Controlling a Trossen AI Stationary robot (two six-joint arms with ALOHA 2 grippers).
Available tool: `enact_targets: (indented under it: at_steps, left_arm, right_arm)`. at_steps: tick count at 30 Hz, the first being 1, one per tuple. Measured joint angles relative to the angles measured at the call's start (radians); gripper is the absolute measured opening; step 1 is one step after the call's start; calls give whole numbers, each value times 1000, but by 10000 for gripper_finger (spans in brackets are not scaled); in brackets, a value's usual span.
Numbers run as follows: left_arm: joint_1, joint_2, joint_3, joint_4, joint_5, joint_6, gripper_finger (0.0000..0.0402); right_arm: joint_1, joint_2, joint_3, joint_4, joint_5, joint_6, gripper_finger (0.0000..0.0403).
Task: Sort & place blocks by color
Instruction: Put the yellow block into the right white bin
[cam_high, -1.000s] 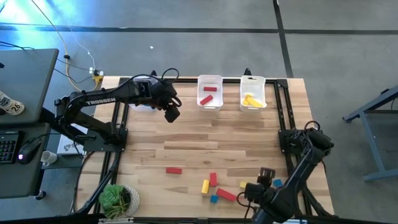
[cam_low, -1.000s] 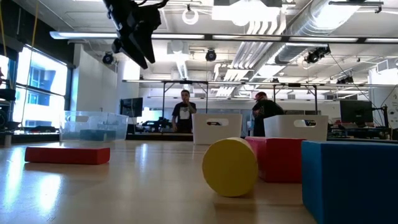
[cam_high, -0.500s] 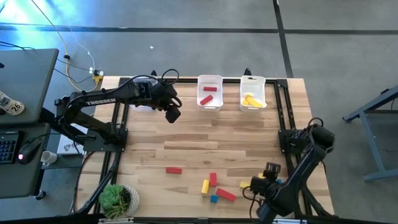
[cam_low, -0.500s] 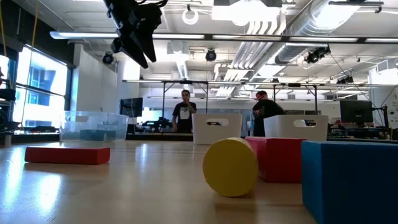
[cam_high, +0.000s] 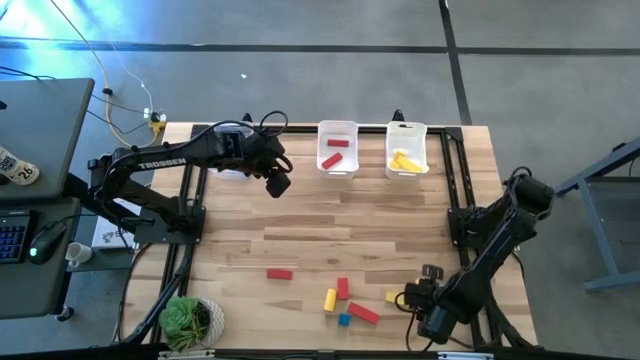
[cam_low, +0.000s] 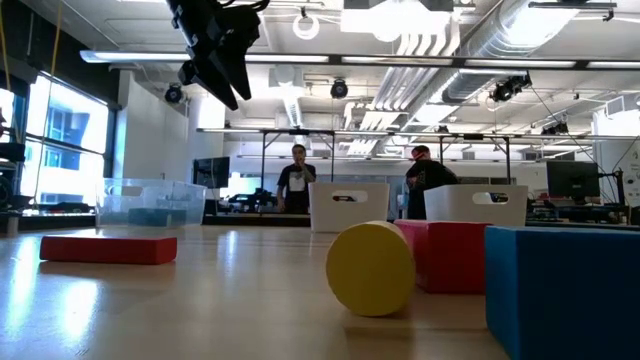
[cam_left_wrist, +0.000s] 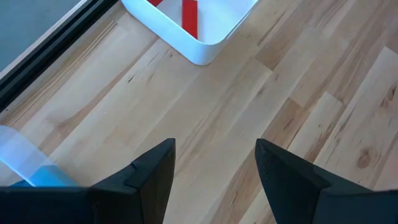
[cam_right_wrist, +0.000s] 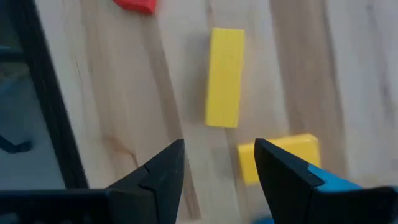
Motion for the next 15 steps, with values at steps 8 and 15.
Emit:
enact_targets:
  at_steps: [8, 15]
  left_arm:
    - [0, 0, 0, 0, 0, 1, 207]
    - [0, 0, 0, -1, 0, 2, 207]
  right_arm:
    - [-38, -1, -72, 109, -12, -8, 181]
    - [-83, 5, -98, 165, -12, -54, 181]
